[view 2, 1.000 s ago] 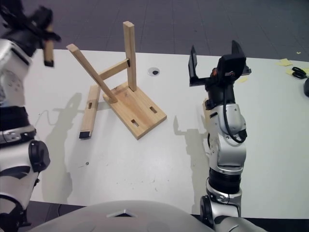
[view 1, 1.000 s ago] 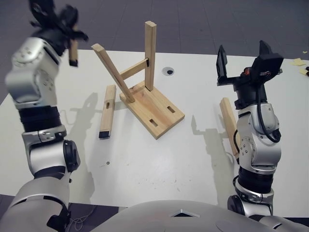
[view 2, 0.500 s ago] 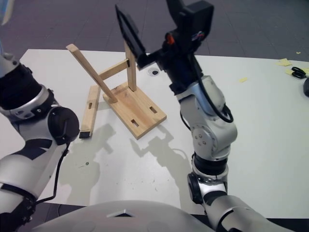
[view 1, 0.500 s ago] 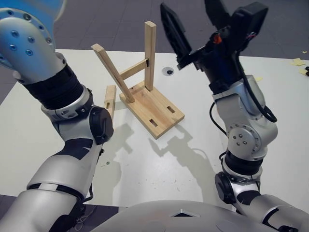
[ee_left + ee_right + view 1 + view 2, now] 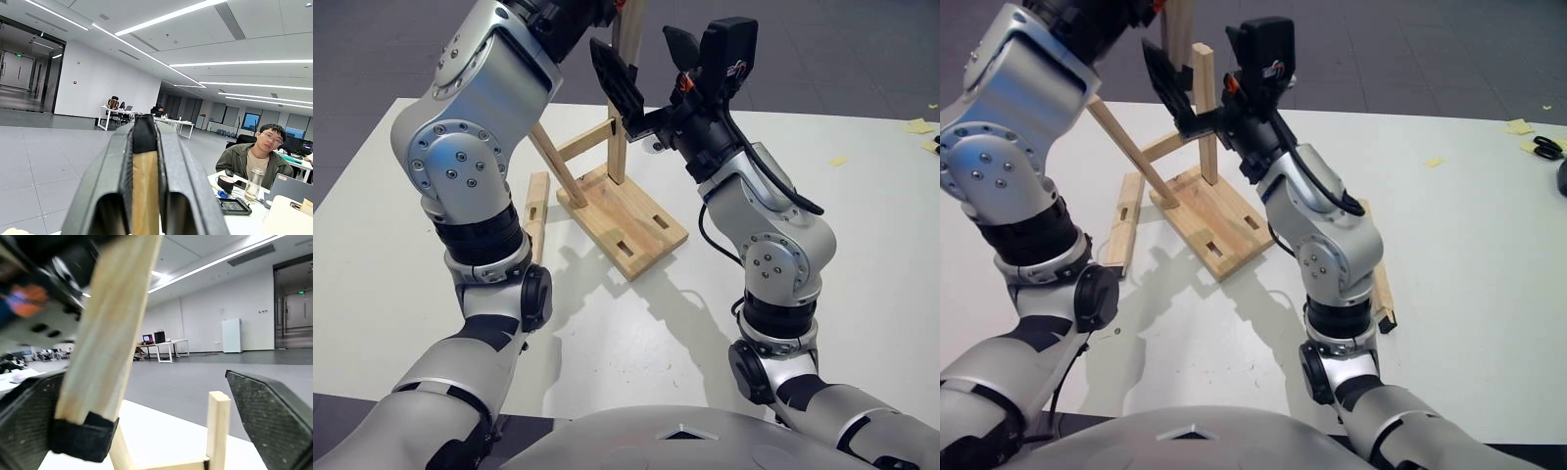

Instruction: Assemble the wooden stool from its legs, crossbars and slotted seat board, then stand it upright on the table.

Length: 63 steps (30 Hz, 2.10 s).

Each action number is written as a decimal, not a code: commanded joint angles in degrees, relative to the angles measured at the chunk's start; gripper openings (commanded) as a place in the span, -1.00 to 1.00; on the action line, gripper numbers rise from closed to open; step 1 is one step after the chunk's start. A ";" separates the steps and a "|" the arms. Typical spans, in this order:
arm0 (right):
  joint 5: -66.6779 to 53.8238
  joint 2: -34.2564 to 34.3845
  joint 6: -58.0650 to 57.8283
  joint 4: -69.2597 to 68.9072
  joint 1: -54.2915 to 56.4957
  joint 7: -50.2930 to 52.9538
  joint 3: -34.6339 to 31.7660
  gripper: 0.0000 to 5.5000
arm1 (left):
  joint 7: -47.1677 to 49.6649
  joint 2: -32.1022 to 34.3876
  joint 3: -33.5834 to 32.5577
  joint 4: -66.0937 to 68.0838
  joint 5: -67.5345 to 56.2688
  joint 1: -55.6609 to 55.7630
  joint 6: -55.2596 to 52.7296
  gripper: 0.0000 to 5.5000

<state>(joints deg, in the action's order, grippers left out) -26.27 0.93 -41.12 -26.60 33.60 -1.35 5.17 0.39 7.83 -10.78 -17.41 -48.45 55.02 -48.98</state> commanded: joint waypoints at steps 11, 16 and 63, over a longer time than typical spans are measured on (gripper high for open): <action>5.34 -7.43 0.25 2.08 1.84 0.12 -6.82 0.96 | -3.77 7.19 1.17 -4.42 0.76 -4.42 -2.85 -0.84; 5.54 -7.27 0.18 1.67 1.37 -0.13 -6.61 0.96 | -3.90 8.04 0.56 -3.08 1.92 -3.14 -1.21 -0.84; 9.40 -10.87 0.01 -4.55 -17.57 1.01 -14.29 0.96 | -4.76 8.81 -6.10 1.64 23.13 -43.82 12.58 -0.84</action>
<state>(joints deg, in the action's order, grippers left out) -17.04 -9.71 -41.59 -31.36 15.38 -0.10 -9.19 -3.45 16.49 -17.55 -16.86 -26.76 11.81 -38.73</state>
